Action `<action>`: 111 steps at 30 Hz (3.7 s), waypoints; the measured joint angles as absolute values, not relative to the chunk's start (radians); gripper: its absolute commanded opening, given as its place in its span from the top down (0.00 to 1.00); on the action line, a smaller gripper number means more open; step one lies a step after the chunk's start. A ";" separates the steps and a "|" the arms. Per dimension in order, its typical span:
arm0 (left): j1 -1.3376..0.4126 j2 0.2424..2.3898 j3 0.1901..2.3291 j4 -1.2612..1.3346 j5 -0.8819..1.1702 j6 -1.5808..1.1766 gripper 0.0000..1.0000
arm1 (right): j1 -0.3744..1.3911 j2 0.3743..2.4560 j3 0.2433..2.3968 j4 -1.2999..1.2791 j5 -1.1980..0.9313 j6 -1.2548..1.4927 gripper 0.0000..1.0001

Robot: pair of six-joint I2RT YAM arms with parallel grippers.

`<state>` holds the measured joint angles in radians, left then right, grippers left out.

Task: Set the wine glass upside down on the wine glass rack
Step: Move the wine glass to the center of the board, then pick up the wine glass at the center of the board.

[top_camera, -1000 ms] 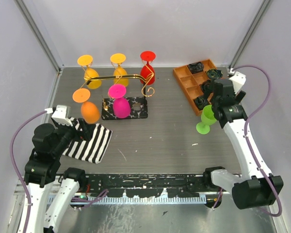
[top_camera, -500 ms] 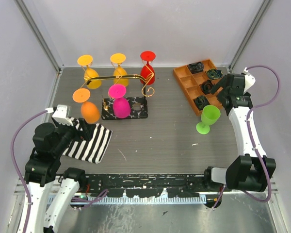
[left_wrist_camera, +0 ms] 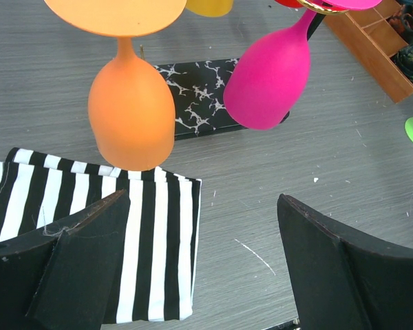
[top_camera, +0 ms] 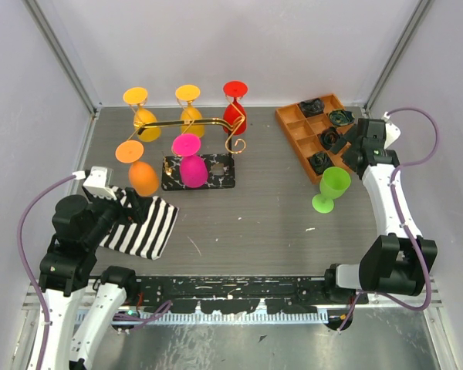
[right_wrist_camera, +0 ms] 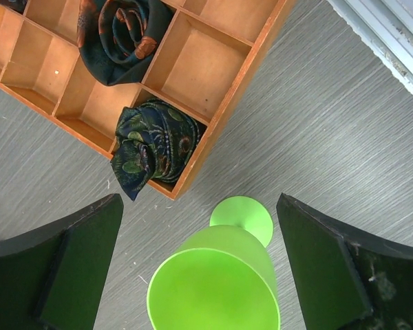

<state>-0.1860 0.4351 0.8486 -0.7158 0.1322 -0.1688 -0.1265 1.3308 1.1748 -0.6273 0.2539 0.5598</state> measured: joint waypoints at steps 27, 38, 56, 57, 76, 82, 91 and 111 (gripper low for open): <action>-0.186 0.435 0.845 -0.715 0.138 -0.168 0.05 | -0.126 1.351 1.075 -0.646 0.199 0.672 0.00; -0.186 0.443 0.844 -0.715 0.139 -0.168 0.05 | -0.118 1.347 1.032 -0.634 0.125 0.688 0.00; -0.186 0.443 0.844 -0.715 0.140 -0.168 0.05 | -0.007 1.296 0.986 -0.615 0.092 0.740 0.00; -0.186 0.443 0.844 -0.715 0.140 -0.168 0.05 | 0.002 1.293 0.983 -0.614 0.092 0.744 0.00; -0.186 0.443 0.844 -0.715 0.140 -0.168 0.05 | 0.304 1.293 1.000 -0.614 0.141 0.892 0.00; -0.186 0.443 0.844 -0.715 0.140 -0.168 0.05 | 0.400 1.338 1.040 -0.611 0.166 0.933 0.00; -0.186 0.443 0.844 -0.715 0.147 -0.168 0.05 | 0.430 1.353 1.072 -0.615 0.227 0.938 0.00; -0.186 0.456 0.844 -0.715 0.159 -0.167 0.05 | 0.430 1.128 1.085 -0.626 0.275 0.616 0.00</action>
